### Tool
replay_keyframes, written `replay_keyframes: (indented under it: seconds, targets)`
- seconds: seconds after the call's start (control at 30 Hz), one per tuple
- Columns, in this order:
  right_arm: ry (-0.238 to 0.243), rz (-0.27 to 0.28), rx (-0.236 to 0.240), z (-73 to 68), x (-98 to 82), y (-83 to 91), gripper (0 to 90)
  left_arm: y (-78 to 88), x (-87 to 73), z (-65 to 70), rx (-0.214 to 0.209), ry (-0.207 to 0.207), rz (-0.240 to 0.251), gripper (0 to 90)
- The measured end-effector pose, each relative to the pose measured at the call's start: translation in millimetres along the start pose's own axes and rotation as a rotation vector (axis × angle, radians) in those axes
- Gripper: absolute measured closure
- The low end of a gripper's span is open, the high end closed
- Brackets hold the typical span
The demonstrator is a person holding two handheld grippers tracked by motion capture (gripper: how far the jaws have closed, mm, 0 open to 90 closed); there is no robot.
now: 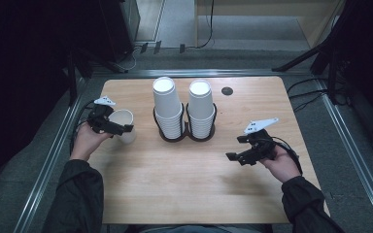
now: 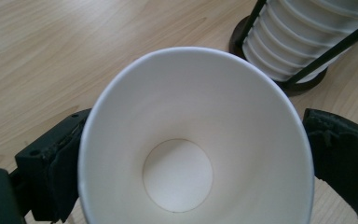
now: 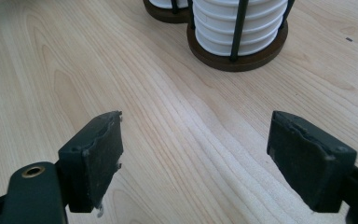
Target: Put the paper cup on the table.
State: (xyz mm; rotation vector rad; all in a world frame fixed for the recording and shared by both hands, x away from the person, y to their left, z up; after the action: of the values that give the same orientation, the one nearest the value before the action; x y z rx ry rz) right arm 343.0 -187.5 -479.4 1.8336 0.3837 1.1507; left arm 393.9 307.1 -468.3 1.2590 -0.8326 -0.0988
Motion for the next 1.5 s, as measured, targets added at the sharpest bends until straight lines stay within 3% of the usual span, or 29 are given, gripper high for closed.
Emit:
replay_keyframes:
  seconds: [0.17, 0.27, 0.43, 0.67, 0.77, 0.87, 0.93, 0.97, 1.17, 1.33, 1.5]
  targets:
    - [0.003, -0.003, -0.008, -1.0, 0.4, -0.5, 18.5, 10.5, 0.2, -1.4, -0.002, 0.021, 0.023, 0.0]
    - [0.006, -0.007, -0.005, -0.9, 0.5, -0.6, 18.4, 16.0, -0.1, -2.4, 0.033, 0.039, 0.026, 0.0]
    - [0.005, -0.009, -0.003, 0.0, 0.9, -1.1, 18.5, 25.2, -1.5, -3.2, 0.028, 0.063, 0.056, 0.0]
    - [0.012, -0.017, 0.0, 0.1, 2.4, -2.5, 18.4, 39.2, -0.1, -1.3, 0.041, 0.123, 0.052, 0.1]
    - [0.016, -0.016, 0.001, 0.3, 4.0, -3.3, 18.4, 44.9, -0.3, 1.6, 0.048, 0.146, 0.068, 4.9]
    - [0.023, -0.017, 0.005, 0.2, 6.4, -4.3, 18.5, 48.5, -1.4, 5.6, 0.04, 0.144, 0.08, 6.9]
    - [0.032, -0.015, 0.006, 0.7, 8.3, -5.6, 18.5, 50.1, -1.6, 8.3, 0.019, 0.159, 0.082, 7.9]
    - [0.033, -0.015, 0.009, 0.7, 9.0, -6.1, 18.4, 51.2, -1.7, 10.3, 0.015, 0.163, 0.085, 14.1]
    - [0.045, -0.023, 0.01, 3.4, 15.2, -9.5, 18.4, 54.7, -1.3, 26.4, 0.012, 0.129, 0.08, 16.4]
    - [0.041, -0.018, 0.017, 6.6, 20.9, -10.6, 18.5, 58.9, -1.1, 40.1, -0.052, 0.096, 0.125, 16.7]
    - [0.057, -0.022, 0.024, 7.7, 25.8, -13.0, 18.4, 58.2, 2.0, 55.9, -0.037, 0.093, 0.12, 16.8]
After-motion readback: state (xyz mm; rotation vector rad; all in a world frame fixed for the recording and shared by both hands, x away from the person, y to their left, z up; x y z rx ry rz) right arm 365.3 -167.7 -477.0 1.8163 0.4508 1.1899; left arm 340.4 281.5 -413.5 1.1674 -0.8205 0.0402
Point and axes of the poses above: each handheld gripper's, and its own axes: y roughly backward along the jaws, x roughly out of its top, z roughly to its right, the point moved 1 cm from there along -y, roughly forward along the jaws, and after that the axes turned 11 degrees about -z, right-handed, at the moved point
